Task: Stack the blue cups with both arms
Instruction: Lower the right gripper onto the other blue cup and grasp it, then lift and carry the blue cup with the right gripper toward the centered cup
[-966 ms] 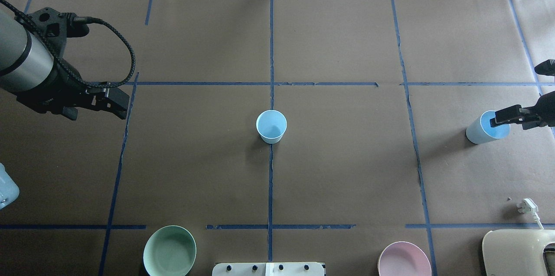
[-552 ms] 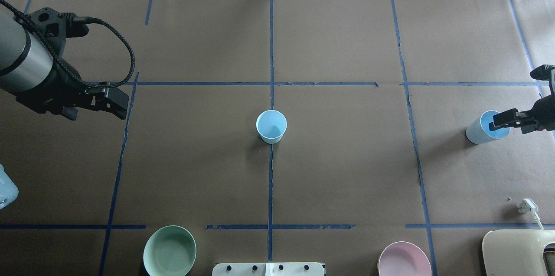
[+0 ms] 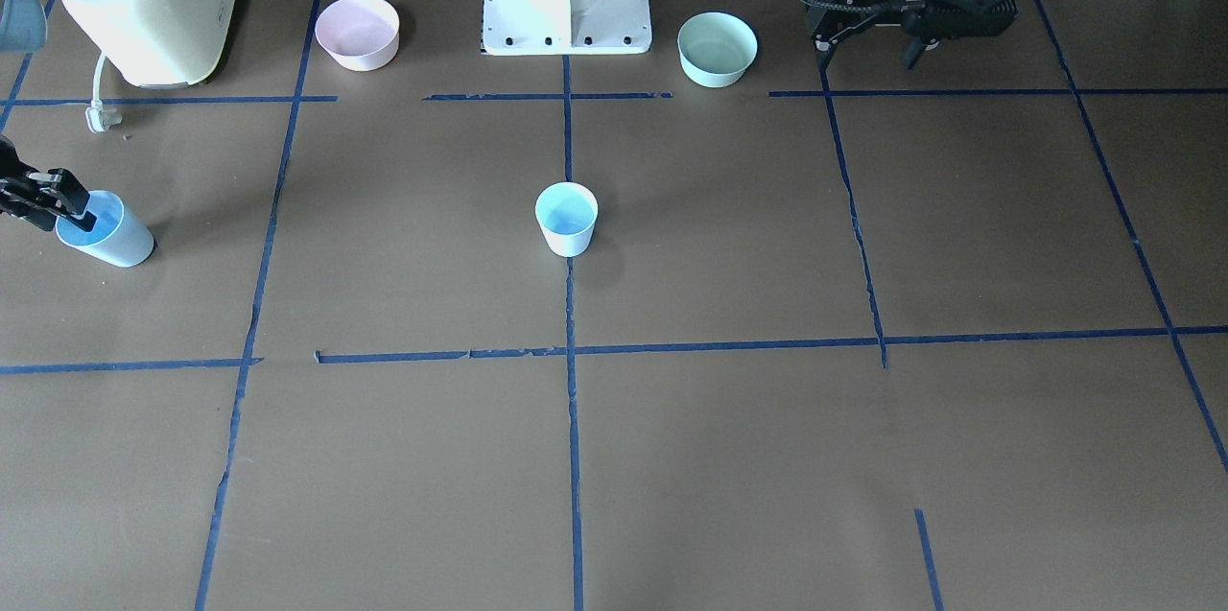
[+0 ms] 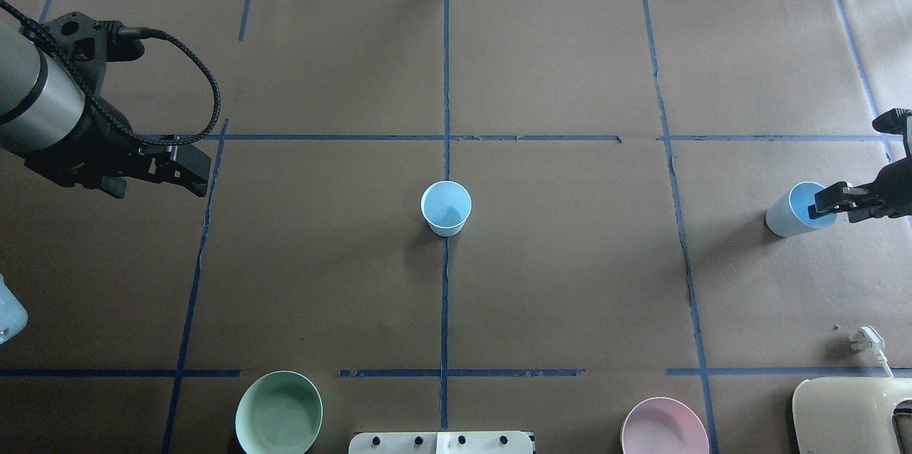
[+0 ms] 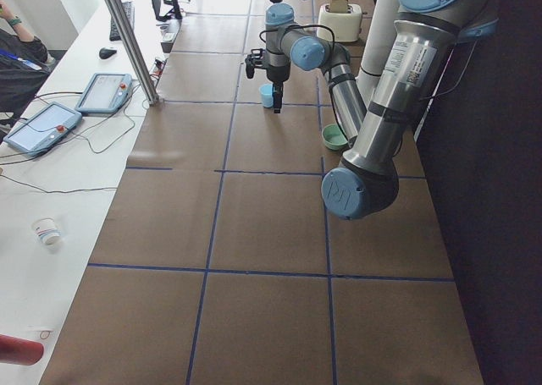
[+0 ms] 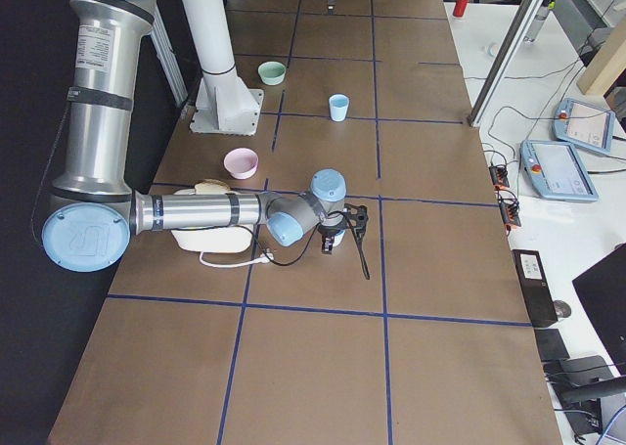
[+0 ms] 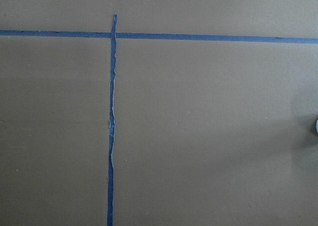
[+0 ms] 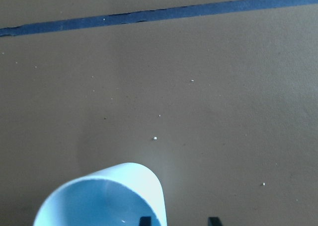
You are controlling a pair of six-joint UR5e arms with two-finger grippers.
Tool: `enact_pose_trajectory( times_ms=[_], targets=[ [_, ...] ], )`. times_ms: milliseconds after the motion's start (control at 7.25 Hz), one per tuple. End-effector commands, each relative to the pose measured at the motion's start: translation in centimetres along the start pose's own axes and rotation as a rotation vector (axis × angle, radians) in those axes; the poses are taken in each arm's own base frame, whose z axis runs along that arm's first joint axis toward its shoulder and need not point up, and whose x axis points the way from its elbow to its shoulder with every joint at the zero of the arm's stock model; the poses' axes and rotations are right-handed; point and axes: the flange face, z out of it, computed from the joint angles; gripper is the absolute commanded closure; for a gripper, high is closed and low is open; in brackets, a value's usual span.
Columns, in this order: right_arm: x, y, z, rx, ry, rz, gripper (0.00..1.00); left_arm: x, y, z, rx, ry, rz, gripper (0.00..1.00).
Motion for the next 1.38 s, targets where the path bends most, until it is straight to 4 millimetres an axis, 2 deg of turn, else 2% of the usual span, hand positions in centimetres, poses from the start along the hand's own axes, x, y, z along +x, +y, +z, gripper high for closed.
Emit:
enact_pose_trajectory(
  times_ms=[0,138,276,414,552,690,828,966,1103,1241],
  targets=[
    [-0.6,0.0,-0.5,0.0,-0.016,-0.006,1.0,0.0,0.0,0.0,0.0,0.0,0.0,0.0],
    [-1.8,0.0,-1.6,0.011,-0.036,-0.021,1.0,0.0,0.0,-0.1,0.001,0.001,0.001,0.0],
    [-3.7,-0.1,-4.1,0.025,-0.074,-0.009,1.0,-0.1,0.0,0.0,0.002,-0.002,-0.002,0.0],
    [-7.7,-1.3,-6.7,0.028,-0.09,-0.002,1.0,-1.3,0.1,0.9,-0.012,-0.024,-0.013,0.0],
    [-11.7,-2.1,-9.4,0.028,-0.087,0.004,1.0,-2.0,-0.1,1.3,-0.014,-0.04,0.052,0.0],
    [-15.9,-3.1,-11.8,0.037,-0.102,0.002,1.0,-4.2,-1.1,1.1,-0.008,-0.062,0.092,0.0],
    [-20.3,-4.5,-13.9,0.048,-0.13,0.034,1.0,-6.9,-2.0,1.4,-0.013,-0.092,0.126,0.0],
    [-25.9,-5.2,-15.3,0.042,-0.165,0.05,1.0,-10.2,-4.1,1.4,-0.01,-0.124,0.152,0.0],
    [-32.6,-4.8,-16.1,0.02,-0.193,0.079,1.0,-13.7,-6.2,1.7,-0.017,-0.158,0.177,0.0],
    [-38.4,-3.3,-15.8,0.008,-0.191,0.099,1.0,-17.1,-8.3,2.1,-0.035,-0.187,0.2,0.0]
  ],
)
